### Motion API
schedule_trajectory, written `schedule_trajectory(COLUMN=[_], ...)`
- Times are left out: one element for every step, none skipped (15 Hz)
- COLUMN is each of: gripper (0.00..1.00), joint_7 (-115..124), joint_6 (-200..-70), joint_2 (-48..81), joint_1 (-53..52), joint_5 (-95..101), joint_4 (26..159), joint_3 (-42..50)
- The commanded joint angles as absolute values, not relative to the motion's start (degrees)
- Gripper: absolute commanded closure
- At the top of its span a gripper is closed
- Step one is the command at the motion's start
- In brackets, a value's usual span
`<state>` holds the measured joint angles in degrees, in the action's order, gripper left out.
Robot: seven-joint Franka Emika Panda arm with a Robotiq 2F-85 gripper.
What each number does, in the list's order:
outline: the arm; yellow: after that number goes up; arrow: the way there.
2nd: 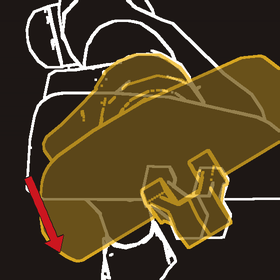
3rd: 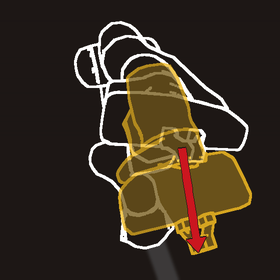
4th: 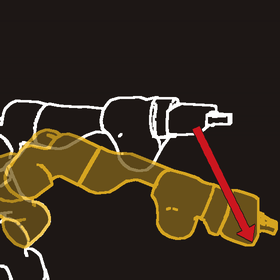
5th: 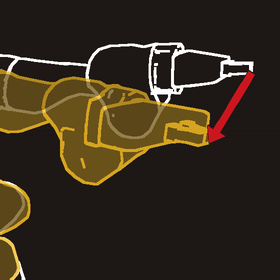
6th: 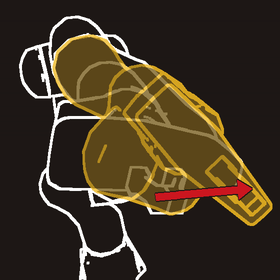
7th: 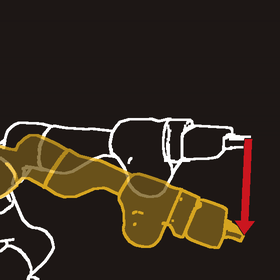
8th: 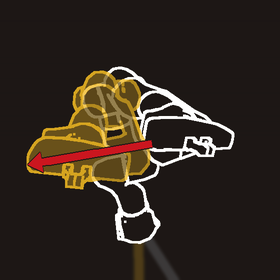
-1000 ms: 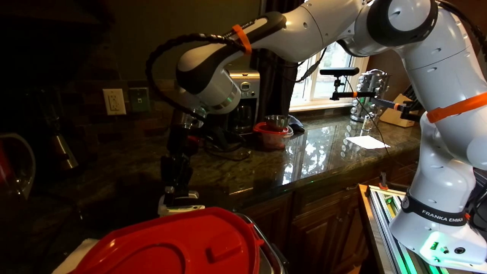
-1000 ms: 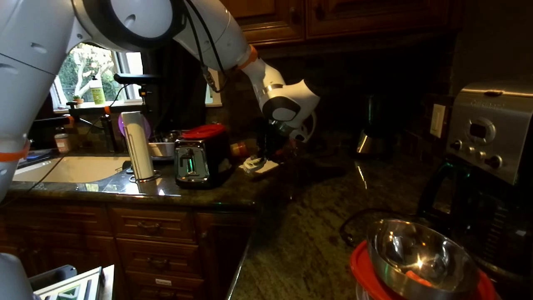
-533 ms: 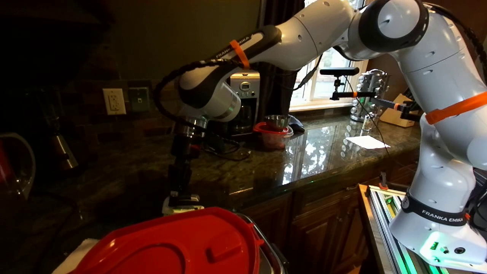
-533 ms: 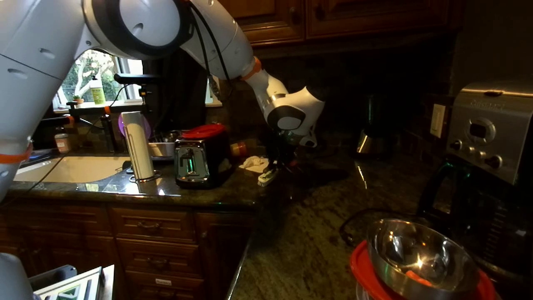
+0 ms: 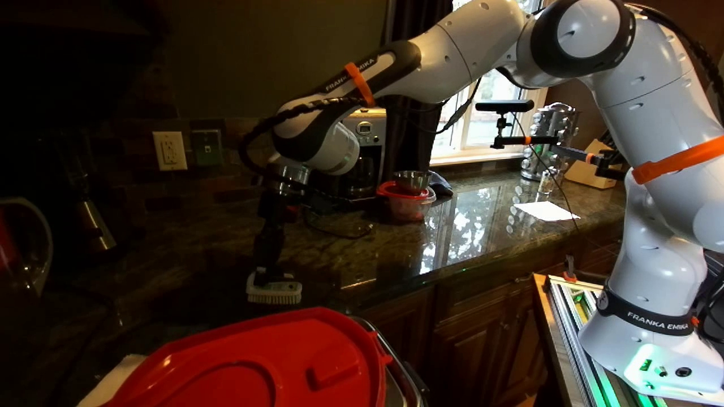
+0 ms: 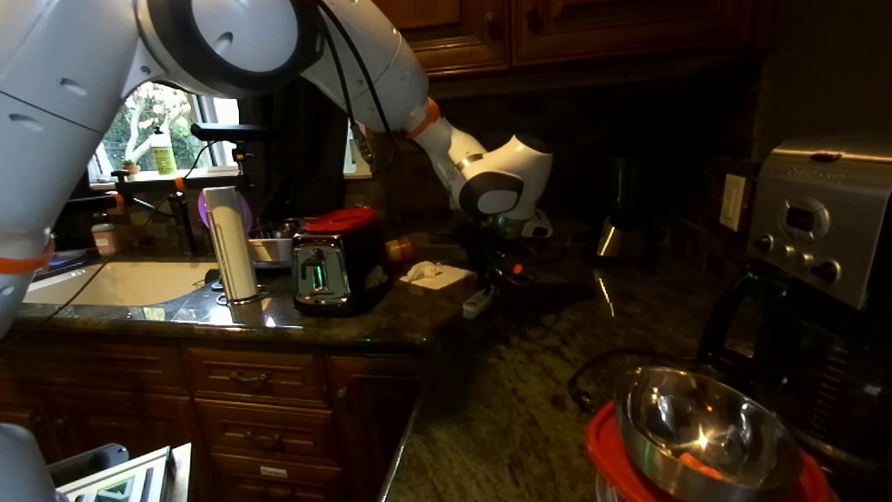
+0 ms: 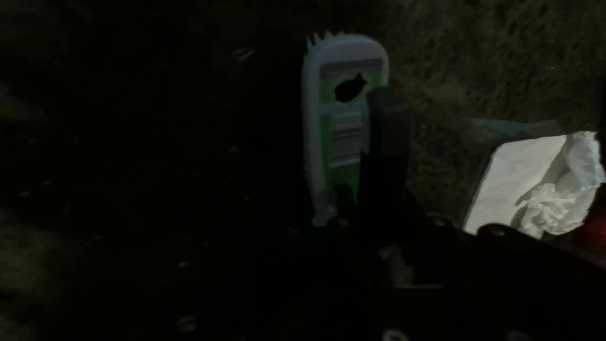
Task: Pick up the brush and clean part of the kitchen unit base top
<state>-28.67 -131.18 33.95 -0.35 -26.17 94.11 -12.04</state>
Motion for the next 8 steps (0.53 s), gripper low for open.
schedule_trajectory(gripper=[0.94, 0.94, 0.94, 0.94, 0.94, 0.94, 0.94, 0.94], joint_7=[-24.9, -23.8, -23.0, -22.5, -24.2, -26.0, -27.2, -28.5], joint_6=[-135.8, -136.7, -137.1, -137.1, -135.1, -133.8, -132.7, -131.4], joint_2=[33.8, 34.0, 34.0, 33.9, 33.6, 33.0, 32.4, 31.3], joint_1=[0.4, 0.8, 1.2, 1.7, 3.1, 4.1, 4.7, 5.5], joint_5=[-22.0, -21.5, -21.4, -21.6, -23.8, -25.8, -27.3, -29.6], joint_4=[95.3, 95.2, 95.1, 95.1, 94.9, 95.1, 95.4, 96.1], joint_3=[-9.7, -9.2, -9.0, -9.3, -11.3, -13.3, -15.0, -17.1])
